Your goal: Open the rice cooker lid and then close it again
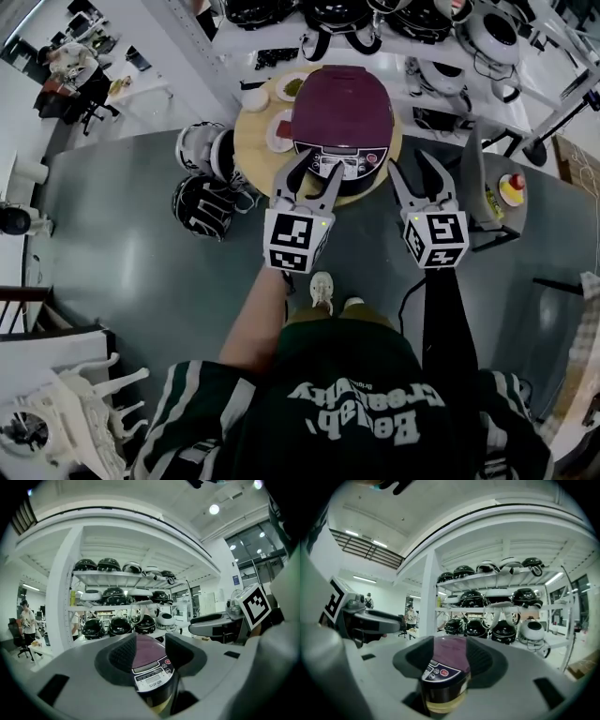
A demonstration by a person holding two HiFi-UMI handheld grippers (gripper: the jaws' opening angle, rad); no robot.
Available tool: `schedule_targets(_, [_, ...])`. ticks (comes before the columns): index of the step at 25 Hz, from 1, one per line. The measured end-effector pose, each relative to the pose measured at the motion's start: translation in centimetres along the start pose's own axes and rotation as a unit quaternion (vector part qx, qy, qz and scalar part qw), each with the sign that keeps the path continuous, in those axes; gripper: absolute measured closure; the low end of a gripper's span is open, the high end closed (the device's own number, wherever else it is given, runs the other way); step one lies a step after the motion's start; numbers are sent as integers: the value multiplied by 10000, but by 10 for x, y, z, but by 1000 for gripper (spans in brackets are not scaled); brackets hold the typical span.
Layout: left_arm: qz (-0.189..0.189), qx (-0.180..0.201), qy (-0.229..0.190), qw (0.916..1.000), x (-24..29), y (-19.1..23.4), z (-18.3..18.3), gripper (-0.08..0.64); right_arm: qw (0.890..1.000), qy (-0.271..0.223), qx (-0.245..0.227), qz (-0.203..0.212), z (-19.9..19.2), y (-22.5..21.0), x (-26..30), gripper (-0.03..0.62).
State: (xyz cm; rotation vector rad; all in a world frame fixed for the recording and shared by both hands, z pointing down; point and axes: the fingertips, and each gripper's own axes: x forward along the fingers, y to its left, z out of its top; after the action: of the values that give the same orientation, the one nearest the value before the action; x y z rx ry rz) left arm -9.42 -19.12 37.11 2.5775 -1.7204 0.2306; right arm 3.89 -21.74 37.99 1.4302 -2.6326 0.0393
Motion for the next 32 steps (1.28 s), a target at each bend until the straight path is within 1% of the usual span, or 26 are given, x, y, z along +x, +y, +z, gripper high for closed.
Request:
schedule_targets(5, [180, -48, -72, 9998, -20, -20, 8, 379, 9999, -124, 15, 116, -2, -7, -25, 368])
schedule_targets(10, [312, 68, -238, 9992, -37, -40, 23, 379, 9992, -239, -167, 263, 2, -7, -46, 365])
schedule_targets(13, [343, 108, -264, 9990, -41, -48, 27, 379, 9990, -278, -173, 318, 5, -5, -56, 364])
schedule_targets(17, [406, -63, -284, 9988, -46, -52, 27, 379, 9984, -284, -233, 433, 7, -3, -67, 360])
schedule_targets(21, [451, -44, -276, 9986, -51, -59, 26, 382, 9984, -247, -266, 428, 5, -8, -75, 368])
schedule_targets(23, [466, 28, -192, 9987, -54, -62, 23, 402, 9982, -155, -374, 447, 0, -7, -79, 388])
schedule_targets(25, [445, 120, -89, 9989, -56, -66, 21, 449, 9978, -81, -454, 475, -2, -5, -82, 435])
schedule_targets(26, [429, 146, -53, 9990, -57, -68, 21, 486, 9977, -44, -471, 485, -2, -5, -84, 477])
schedule_targets(27, [421, 155, -33, 9990, -58, -69, 21, 534, 9976, 5, -477, 501, -3, -5, -85, 539])
schedule_targets(28, [431, 154, -27, 9989, -58, -70, 21, 558, 9974, 58, -468, 540, -4, -4, -87, 588])
schedule_targets(30, [498, 145, -51, 9986, -61, -68, 22, 560, 9970, 85, -387, 657, -5, -3, -92, 589])
schedule_targets(32, [535, 116, -95, 9985, -63, -67, 24, 560, 9970, 20, -343, 690, -3, -3, -96, 589])
